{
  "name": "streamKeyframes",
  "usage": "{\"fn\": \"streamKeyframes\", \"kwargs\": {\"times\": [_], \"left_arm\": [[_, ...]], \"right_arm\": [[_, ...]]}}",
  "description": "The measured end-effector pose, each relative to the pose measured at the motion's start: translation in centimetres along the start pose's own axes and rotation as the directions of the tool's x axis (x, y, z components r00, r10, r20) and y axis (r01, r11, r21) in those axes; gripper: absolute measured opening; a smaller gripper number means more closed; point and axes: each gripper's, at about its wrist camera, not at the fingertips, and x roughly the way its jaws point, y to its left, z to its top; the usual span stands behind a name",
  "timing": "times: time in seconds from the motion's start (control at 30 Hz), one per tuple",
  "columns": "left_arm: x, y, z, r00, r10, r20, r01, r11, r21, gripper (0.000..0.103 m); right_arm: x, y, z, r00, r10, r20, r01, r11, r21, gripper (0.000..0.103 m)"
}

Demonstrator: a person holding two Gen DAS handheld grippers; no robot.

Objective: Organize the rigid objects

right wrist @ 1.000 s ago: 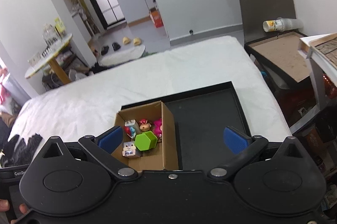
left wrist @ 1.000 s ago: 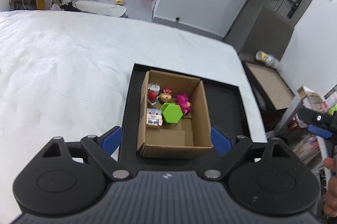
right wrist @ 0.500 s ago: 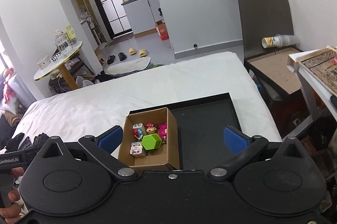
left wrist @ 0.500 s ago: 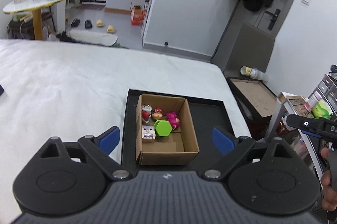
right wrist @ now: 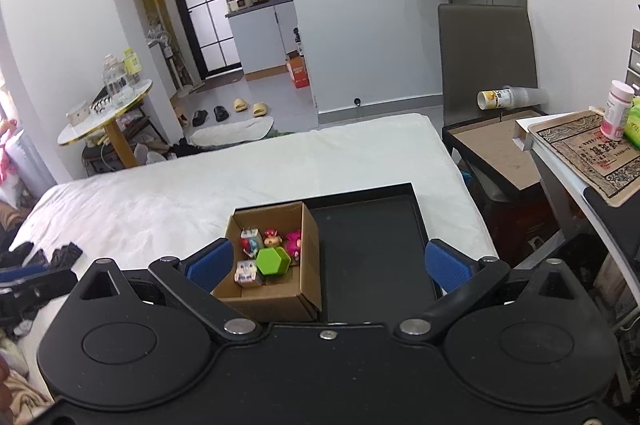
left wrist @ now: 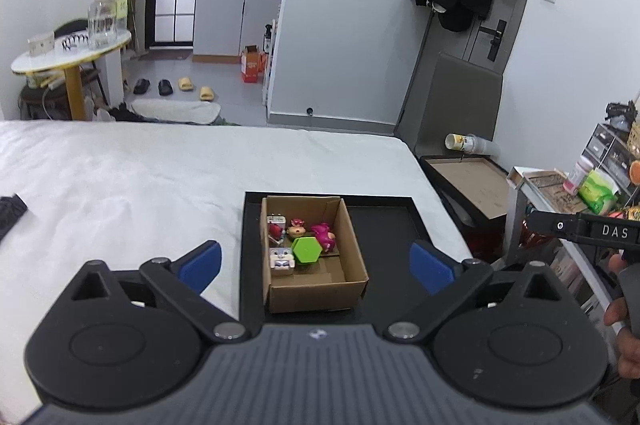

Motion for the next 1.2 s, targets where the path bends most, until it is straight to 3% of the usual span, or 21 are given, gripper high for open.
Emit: {"fn": "streamKeyframes", "kwargs": {"times": [0.43,0.63,1.2], "left_arm": [[-4.2,-0.9,-2.1,0.998,0.053,0.032,-0.054,0.998,0.031,0.101],[-5.9,-1.2,-2.8,0.996,0.060,0.059,-0.062,0.998,0.034,0.101],[-7.5,-1.8,-3.5,0.998,0.028,0.063,-0.031,0.998,0.047,0.101]], "right_arm": [[-3.4,1.7,-1.9,0.999,0.012,-0.036,-0.015,0.998,-0.060,0.103],[-5.5,2.4,-2.7,1.000,0.011,-0.012,-0.012,0.997,-0.083,0.103],[-6.9,2.5,-3.3,1.000,0.013,0.004,-0.012,0.996,-0.089,0.103]]}}
